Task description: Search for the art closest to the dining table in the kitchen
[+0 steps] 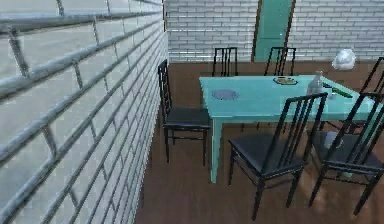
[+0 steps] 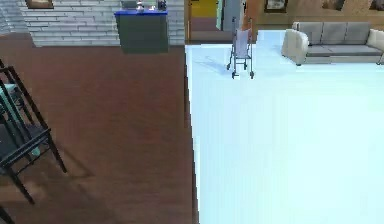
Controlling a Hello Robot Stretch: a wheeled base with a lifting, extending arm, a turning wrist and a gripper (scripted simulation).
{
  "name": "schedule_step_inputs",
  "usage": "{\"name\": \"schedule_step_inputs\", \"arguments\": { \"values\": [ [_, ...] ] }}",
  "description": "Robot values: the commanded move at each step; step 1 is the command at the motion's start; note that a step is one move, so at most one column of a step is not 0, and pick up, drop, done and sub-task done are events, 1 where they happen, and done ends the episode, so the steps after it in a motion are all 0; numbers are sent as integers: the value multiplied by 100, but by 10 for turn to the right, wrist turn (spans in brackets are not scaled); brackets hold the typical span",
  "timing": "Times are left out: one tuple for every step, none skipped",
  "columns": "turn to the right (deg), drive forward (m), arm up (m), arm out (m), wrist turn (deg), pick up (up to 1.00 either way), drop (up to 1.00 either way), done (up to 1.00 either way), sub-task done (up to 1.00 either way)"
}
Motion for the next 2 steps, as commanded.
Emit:
{"name": "schedule_step_inputs", "arguments": {
  "values": [
    [450,0,0,0,0,0,0,0,0],
    [390,0,0,0,0,0,0,0,0]
  ]
}}
